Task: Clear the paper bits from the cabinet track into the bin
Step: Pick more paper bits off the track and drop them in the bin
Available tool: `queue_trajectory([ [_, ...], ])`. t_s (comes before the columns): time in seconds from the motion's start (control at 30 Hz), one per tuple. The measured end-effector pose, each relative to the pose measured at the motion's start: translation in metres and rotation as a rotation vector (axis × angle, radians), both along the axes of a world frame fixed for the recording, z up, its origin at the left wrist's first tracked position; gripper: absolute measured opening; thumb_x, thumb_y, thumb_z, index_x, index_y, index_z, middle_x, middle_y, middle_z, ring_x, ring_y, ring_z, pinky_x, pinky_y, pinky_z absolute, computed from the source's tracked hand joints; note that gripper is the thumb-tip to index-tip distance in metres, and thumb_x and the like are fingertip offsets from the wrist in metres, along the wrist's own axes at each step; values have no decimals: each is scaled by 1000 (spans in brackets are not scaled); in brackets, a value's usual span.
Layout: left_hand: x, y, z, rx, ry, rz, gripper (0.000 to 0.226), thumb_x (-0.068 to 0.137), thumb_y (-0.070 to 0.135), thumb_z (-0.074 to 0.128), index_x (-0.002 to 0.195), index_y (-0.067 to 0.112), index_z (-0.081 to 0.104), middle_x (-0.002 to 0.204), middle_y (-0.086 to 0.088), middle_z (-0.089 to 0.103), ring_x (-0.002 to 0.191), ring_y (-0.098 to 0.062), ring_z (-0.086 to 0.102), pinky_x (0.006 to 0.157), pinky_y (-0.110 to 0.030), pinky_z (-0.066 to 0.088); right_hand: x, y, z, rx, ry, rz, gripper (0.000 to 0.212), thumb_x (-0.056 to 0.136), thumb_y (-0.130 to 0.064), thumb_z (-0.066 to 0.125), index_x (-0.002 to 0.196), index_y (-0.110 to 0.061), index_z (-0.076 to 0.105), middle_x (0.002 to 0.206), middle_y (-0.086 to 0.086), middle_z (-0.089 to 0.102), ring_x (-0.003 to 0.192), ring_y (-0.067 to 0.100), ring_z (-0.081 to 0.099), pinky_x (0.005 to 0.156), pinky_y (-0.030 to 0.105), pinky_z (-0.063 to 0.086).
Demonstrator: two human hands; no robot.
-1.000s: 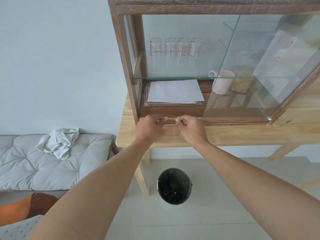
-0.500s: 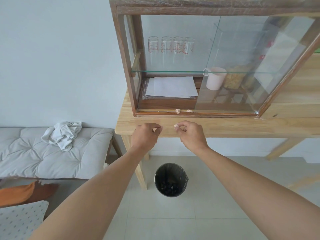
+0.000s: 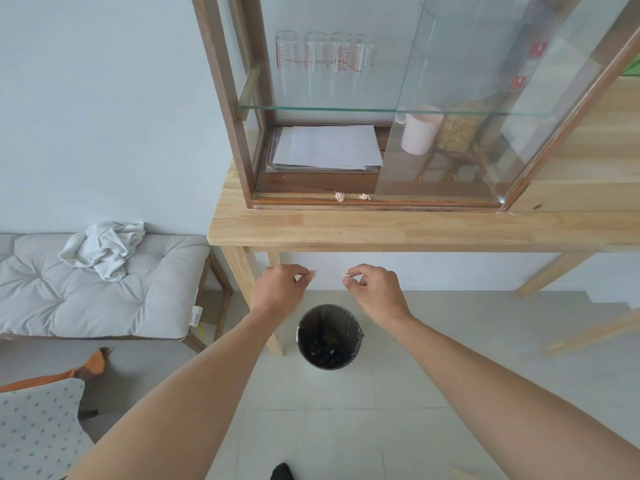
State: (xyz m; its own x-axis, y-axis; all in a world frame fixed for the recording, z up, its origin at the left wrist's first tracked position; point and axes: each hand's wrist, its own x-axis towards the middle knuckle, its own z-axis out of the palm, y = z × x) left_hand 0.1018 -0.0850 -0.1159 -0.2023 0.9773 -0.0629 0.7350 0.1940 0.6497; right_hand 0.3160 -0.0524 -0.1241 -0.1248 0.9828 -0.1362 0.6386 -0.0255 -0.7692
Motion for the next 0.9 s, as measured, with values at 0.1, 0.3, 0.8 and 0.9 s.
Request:
queue_trajectory([
  [0.1, 1, 2, -23, -35, 28, 6, 25, 102, 48, 59, 113, 36, 78, 70, 12, 63, 78, -19, 68, 59, -30, 54, 7, -2, -25, -42, -38, -13, 19, 102, -38, 69, 108, -24, 80, 72, -6, 67, 65, 14, 66, 66, 28, 46],
  [0.3, 5, 11, -76, -126, 17, 1, 21, 101, 47, 61, 108, 40, 79, 66, 16, 61, 72, -14, 65, 55, -27, 45, 13, -1, -79, -137, -96, -46, 22, 101, -38, 70, 103, -21, 82, 72, -8, 69, 74, 19, 71, 73, 35, 59],
  [0.8, 5, 61, -153, -312, 84, -40, 29, 98, 44, 62, 124, 38, 73, 106, 4, 77, 102, -25, 70, 85, -41, 58, -6, 40, -152, -251, -151, -124, 36, 98, -37, 70, 130, -22, 74, 76, -15, 65, 92, 25, 74, 83, 34, 58],
  [0.9, 0, 57, -154, -322, 94, -49, 31, 99, 40, 62, 129, 36, 71, 103, 3, 79, 100, -24, 71, 86, -43, 59, -5, 38, -154, -243, -163, -112, 39, 98, -38, 72, 133, -21, 73, 72, -15, 64, 85, 21, 69, 80, 32, 53],
])
